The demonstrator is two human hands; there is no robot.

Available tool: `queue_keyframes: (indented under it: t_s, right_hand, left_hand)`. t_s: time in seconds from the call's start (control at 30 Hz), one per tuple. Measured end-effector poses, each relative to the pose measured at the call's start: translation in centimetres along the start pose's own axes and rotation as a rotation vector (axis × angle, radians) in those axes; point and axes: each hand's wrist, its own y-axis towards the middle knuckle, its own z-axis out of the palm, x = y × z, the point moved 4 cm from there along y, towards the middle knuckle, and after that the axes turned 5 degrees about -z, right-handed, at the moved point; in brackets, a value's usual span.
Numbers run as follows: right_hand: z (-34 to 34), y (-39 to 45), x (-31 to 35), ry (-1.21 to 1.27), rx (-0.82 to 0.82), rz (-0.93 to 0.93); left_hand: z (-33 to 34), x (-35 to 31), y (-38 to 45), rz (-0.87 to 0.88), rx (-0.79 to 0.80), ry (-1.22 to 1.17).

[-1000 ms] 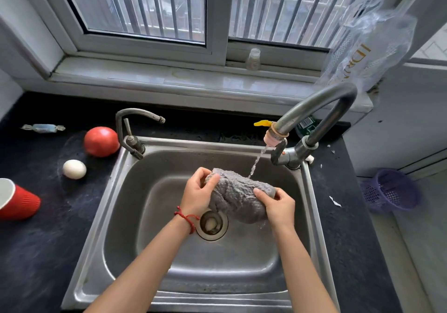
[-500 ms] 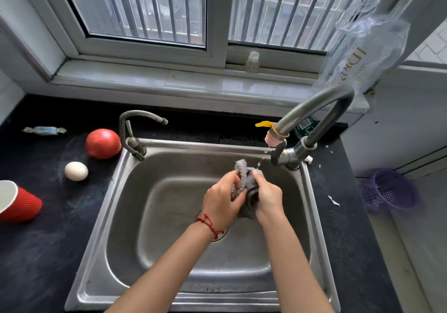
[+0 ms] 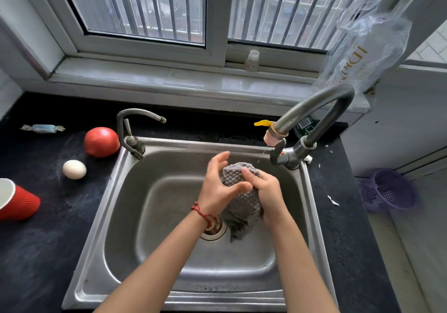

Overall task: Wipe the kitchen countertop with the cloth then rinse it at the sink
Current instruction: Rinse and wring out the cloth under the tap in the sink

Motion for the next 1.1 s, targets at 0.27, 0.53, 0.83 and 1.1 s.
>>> queue_keyframes:
  t_s: [0.27,0.53,0.83,1.1]
  right_hand:
    - [-1.4,0.3,1.2,-0.311,-0.315,-0.355]
    - [-2.4,0.5,-0.5,-0.802,-0.559,-0.558]
    - [-3.5,2.2,-5.0,0.517,0.111,0.235]
    - [-1.0,2.4,-3.9,0.58,0.024,0.254]
  left_hand:
    - [2.6,2.6,-1.0,-0.414,0.66,-0.417]
    - [4.2,4.0,-2.7,-0.615,0.566,-0.375]
    - [4.7,2.3,-3.3,-0.877,0.617,-0.565]
    - [4.5,2.7,-4.5,-0.985,0.744,-0.656]
